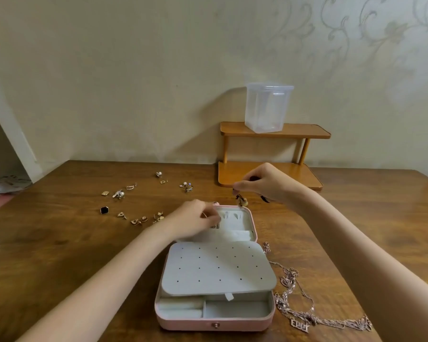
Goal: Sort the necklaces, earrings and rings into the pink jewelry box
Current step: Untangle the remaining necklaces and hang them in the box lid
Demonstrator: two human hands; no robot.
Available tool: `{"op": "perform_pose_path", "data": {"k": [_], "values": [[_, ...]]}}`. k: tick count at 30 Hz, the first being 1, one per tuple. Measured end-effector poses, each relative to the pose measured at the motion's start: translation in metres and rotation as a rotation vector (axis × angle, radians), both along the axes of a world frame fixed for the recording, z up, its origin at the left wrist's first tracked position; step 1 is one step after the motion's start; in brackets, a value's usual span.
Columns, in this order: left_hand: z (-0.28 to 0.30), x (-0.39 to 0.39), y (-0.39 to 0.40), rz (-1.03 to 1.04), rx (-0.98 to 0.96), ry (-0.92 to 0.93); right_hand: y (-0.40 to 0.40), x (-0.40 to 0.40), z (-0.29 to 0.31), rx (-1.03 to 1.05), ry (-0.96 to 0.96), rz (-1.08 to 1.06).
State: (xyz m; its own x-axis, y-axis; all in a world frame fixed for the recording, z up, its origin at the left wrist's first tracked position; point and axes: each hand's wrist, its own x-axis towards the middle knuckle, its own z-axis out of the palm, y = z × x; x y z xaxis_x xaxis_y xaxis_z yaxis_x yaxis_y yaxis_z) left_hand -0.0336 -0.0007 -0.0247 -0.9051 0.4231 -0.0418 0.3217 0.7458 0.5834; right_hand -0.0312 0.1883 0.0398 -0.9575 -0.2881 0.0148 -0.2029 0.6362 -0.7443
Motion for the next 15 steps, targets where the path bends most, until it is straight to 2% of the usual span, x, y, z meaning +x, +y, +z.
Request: {"op": "perform_pose_path", "data": {"k": [2,5,8,12,15], "values": [[-0.013,0.006,0.007,0.001,-0.128,0.153,-0.002,-0.004,0.000,0.050,0.021,0.009],[-0.021,0.010,0.014,0.079,-0.196,0.341,-0.007,-0.009,0.000,0.074,0.043,0.013],[-0.021,0.014,0.015,0.080,-0.211,0.395,-0.013,-0.010,-0.001,0.075,0.066,0.056],[-0.020,0.020,0.014,0.069,-0.140,0.426,-0.019,-0.008,-0.011,0.152,0.066,0.097],[-0.020,0.027,0.015,0.063,-0.119,0.546,-0.018,-0.003,-0.010,0.128,0.053,0.132]]}}
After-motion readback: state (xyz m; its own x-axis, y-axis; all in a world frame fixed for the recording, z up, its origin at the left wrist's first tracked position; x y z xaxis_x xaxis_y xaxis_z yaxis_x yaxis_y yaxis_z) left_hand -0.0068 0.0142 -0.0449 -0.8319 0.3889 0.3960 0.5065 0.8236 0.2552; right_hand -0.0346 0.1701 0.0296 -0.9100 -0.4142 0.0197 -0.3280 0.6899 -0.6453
